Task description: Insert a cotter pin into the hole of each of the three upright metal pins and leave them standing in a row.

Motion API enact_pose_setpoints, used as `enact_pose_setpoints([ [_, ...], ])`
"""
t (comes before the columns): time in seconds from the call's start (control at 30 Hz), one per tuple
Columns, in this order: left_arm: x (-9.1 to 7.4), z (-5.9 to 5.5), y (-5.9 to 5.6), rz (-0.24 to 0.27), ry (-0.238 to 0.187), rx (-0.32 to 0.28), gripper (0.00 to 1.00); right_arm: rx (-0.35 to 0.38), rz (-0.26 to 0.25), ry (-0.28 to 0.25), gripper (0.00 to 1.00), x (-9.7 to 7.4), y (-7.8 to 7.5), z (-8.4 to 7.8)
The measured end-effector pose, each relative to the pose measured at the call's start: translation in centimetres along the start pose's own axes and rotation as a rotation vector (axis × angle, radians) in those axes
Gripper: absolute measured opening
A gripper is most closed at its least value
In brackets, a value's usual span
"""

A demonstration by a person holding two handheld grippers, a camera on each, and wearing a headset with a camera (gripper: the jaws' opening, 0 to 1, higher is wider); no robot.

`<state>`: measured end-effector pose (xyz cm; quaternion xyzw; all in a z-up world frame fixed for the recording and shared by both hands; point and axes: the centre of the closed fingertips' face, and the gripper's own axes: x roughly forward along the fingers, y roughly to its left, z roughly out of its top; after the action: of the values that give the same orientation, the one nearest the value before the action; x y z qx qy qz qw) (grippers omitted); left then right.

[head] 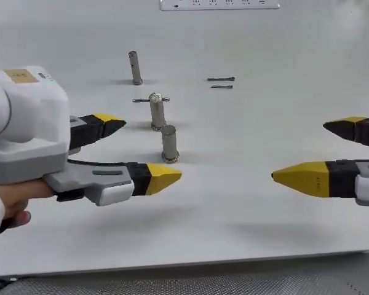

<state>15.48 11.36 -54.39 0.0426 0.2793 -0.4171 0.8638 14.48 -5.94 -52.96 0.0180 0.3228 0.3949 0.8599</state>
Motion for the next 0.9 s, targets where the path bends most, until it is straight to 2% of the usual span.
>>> enact_pose_setpoints([
  [0.13, -0.6, -0.1, -0.1, -0.016, -0.019, -0.019, 0.74, -0.004, -0.006, 0.007, 0.94, -0.1, -0.6, 0.0],
  [0.33, -0.9, 0.3, -0.3, -0.036, -0.053, -0.041, 0.9, -0.012, -0.014, 0.017, 0.94, -0.3, -1.1, 0.2],
  [0.43, -1.1, 0.7, -0.4, -0.042, -0.069, -0.034, 0.98, -0.017, -0.016, 0.023, 0.94, -0.3, -1.2, 0.2],
  [0.53, -1.3, 0.9, -0.7, -0.058, -0.078, -0.032, 0.99, -0.023, -0.019, 0.027, 0.94, -0.3, -1.3, 0.4],
  [0.63, -1.4, 0.5, -0.9, -0.064, -0.072, -0.035, 0.99, -0.031, -0.02, 0.032, 0.94, -0.3, -1.3, 0.7],
  [0.77, -1.5, -0.8, -0.6, -0.043, -0.029, -0.012, 0.99, -0.061, -0.017, 0.05, 0.9, -0.3, -1.2, 1.0],
  [0.8, -1.6, -0.9, -0.6, -0.04, -0.026, -0.01, 0.99, -0.074, -0.007, 0.078, 0.89, -0.3, -1.1, 0.8],
  [0.87, -1.8, -0.9, -0.7, -0.045, -0.032, -0.027, 0.99, -0.101, -0.007, 0.095, 0.89, -0.2, -1.1, 1.1],
  [0.9, -2.0, -1.1, -0.2, -0.047, -0.035, -0.037, 0.99, -0.109, -0.008, 0.099, 0.89, -0.2, -1.2, 1.3],
])
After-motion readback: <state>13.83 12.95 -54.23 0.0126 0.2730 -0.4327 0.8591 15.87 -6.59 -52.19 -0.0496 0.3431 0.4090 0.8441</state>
